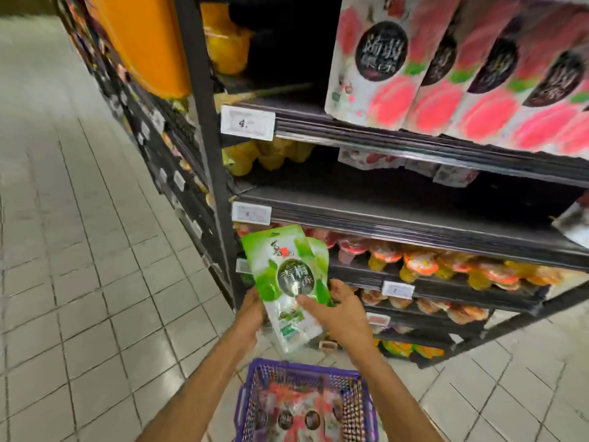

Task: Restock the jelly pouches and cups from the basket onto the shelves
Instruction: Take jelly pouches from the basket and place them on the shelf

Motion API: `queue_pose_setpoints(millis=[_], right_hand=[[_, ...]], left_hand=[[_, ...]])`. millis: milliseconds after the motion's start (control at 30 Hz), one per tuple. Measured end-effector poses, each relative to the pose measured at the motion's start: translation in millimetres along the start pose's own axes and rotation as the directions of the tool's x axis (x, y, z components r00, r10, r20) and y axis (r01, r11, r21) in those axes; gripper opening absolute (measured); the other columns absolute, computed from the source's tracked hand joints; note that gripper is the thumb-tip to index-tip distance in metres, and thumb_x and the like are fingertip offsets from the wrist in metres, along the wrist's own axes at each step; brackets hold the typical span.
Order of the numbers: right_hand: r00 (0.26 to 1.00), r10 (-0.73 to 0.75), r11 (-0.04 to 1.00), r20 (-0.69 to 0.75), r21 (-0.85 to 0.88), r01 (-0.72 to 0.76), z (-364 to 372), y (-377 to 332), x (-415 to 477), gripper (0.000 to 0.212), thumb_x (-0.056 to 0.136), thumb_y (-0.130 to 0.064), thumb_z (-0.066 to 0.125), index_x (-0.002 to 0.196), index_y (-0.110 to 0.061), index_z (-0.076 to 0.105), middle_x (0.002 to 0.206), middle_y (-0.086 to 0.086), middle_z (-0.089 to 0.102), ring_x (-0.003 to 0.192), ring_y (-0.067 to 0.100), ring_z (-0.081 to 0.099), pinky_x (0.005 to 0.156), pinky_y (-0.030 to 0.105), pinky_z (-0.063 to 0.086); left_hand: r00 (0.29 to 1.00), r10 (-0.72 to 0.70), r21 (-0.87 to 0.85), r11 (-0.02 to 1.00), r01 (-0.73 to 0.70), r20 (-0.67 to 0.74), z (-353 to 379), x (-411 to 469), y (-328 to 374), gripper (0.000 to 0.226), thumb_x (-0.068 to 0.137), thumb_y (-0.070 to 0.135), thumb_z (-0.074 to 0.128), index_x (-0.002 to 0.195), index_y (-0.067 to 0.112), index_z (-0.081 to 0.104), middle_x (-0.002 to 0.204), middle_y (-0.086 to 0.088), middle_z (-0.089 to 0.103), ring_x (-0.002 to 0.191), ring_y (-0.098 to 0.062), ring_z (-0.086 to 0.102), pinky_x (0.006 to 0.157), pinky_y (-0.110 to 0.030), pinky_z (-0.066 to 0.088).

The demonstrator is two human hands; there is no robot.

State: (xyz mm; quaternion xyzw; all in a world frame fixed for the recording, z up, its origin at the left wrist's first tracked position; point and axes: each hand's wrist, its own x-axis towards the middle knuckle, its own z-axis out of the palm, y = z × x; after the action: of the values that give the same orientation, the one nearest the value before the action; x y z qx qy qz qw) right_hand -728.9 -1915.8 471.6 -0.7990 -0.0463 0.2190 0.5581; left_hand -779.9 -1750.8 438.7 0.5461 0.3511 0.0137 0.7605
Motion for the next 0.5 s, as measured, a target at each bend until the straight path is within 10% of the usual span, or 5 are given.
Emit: queue_pose_setpoints(millis=[200,367,500], right_hand=[[0.997,0.002,1.000,-0.082,-0.014,-0.003,-33,-32,4,0.055,0.054,-0.048,0.091,0.093,-0.017,0.066,0.082,-0.001,0.076,0.072,0.015,0.073,0.064,0.036,0.060],[0.992,-0.080,0.979,-0.097,0.181,0.096,-61,-46,-1,0.043,0.055,-0.038,0.091,0.092,-0.024,0.073,0.088,-0.005,0.077,0.082,0.015,0.074,0.068,0.030,0.057],[0.974,-0.175,0.918,-0.147,0.333,0.215,-84,-68,-7,0.072,0.042,-0.050,0.093,0.106,-0.028,0.068,0.102,-0.001,0.076,0.094,0.021,0.073,0.084,0.040,0.056]], left_hand=[[0.997,0.067,0.025,0.997,-0.068,0.045,-6,-12,29,0.053,0.041,0.043,0.073,0.091,0.025,0.072,0.119,-0.018,0.065,0.110,-0.035,0.062,0.101,-0.056,0.046],[0.994,0.067,-0.044,0.997,-0.063,0.086,-9,-19,51,0.030,0.076,0.013,0.069,0.104,0.017,0.060,0.106,-0.016,0.064,0.083,-0.029,0.067,0.066,-0.036,0.055],[0.979,0.154,-0.108,0.984,-0.140,0.133,-5,-28,82,0.057,0.069,0.023,0.081,0.120,0.016,0.056,0.116,-0.016,0.065,0.100,-0.035,0.064,0.084,-0.047,0.055]])
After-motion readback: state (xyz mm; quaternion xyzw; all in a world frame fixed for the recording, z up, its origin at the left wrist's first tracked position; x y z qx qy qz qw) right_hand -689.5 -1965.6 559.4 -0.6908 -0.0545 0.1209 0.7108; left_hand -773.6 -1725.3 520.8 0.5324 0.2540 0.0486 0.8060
